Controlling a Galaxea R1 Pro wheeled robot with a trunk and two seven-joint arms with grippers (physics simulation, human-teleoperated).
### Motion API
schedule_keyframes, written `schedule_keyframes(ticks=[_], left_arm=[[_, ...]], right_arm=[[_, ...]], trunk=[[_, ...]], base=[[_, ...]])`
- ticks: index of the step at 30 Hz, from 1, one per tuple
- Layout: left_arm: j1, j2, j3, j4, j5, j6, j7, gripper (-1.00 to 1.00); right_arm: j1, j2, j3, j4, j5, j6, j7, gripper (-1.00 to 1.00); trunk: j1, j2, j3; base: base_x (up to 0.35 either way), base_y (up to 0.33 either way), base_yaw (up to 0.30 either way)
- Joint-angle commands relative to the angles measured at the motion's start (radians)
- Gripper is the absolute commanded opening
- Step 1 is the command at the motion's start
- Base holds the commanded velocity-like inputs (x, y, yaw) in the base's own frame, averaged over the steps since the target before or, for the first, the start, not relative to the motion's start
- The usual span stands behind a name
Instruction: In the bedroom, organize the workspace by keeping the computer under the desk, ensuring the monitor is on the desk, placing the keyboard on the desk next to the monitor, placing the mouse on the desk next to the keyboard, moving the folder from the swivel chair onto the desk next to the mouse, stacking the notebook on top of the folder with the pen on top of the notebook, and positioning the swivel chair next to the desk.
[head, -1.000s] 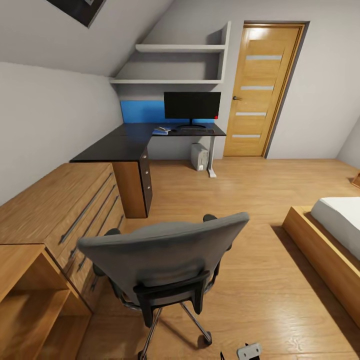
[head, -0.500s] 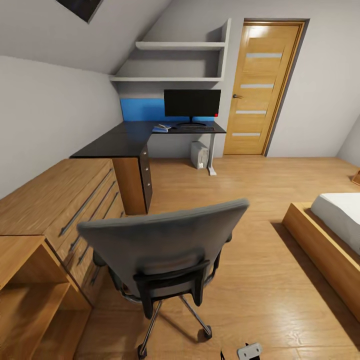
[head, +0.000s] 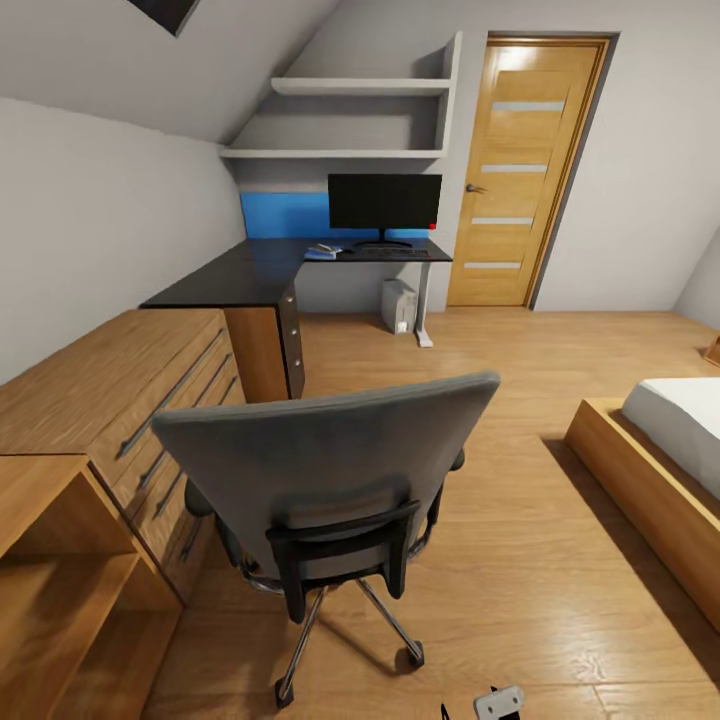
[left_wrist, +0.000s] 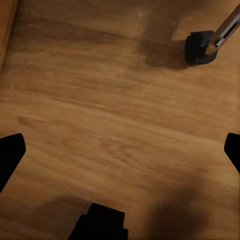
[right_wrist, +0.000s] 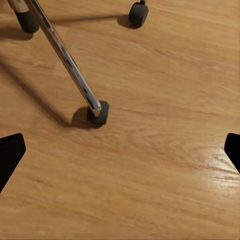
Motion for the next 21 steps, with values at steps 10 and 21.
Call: schedule_keyframes(ticks=[10, 21], left_arm=[[-0.009, 0.0, -0.016, -0.064, 0.003, 0.008, 0.005, 1.0], [-0.161, 0.002, -0.01, -0.077, 0.014, 0.125, 0.009, 1.0]], right_arm=[[-0.002, 0.002, 0.005, -0.117, -0.009, 0.007, -0.011, 1.0], [-0.076, 0.003, -0.002, -0.194, -0.02, 0.017, -0.028, 1.0]], trunk=[[0.038, -0.071, -0.032], [0.08, -0.148, -0.067]], base=[[0.0, 0.0, 0.0], [0.0, 0.0, 0.0]])
